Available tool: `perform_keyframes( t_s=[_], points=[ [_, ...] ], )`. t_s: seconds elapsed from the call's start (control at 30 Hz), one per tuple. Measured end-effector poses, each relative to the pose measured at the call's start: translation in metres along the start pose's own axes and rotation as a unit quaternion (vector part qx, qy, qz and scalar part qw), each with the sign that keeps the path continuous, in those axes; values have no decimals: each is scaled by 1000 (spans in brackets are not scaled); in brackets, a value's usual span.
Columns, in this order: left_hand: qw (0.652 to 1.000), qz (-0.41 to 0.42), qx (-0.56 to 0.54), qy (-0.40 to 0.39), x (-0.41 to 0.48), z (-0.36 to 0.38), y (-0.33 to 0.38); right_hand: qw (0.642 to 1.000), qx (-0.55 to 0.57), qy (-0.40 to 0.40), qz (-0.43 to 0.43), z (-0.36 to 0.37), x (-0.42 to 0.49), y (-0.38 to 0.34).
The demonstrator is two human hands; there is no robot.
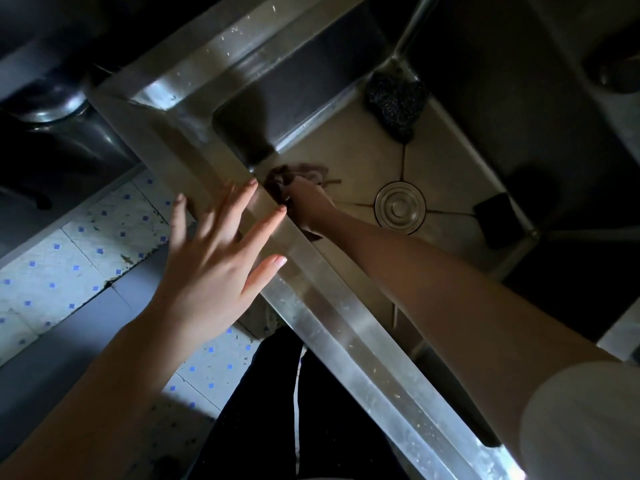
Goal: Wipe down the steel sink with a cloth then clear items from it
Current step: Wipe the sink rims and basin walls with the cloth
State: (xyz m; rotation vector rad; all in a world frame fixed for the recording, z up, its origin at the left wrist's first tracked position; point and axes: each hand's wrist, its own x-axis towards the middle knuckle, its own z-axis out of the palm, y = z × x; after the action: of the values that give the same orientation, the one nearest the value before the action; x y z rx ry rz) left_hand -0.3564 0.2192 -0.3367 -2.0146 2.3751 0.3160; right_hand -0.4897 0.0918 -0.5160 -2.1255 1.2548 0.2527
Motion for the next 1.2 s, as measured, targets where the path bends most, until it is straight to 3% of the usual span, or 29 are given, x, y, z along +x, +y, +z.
perform_keyframes(
  t_s=[0.2,0.33,0.53,0.87,1.2],
  points=[
    [1000,1,-7,15,-3,-4,-8,1000,7,20,15,-14,36,-16],
    [1000,-1,-17,3,-10,-3,-3,999,-22,-33,-24,-13,26,-15],
    [1000,-8,-17,7,-19,-3,14,996,-41,-66,-46,5,-41,25],
    [999,-19,-18,22,-40,1,65,988,-20,-151,8,24,-170,84],
    [999,-31,-19,4,-59,5,106,965,-74,-249,40,44,-247,136]
  ],
)
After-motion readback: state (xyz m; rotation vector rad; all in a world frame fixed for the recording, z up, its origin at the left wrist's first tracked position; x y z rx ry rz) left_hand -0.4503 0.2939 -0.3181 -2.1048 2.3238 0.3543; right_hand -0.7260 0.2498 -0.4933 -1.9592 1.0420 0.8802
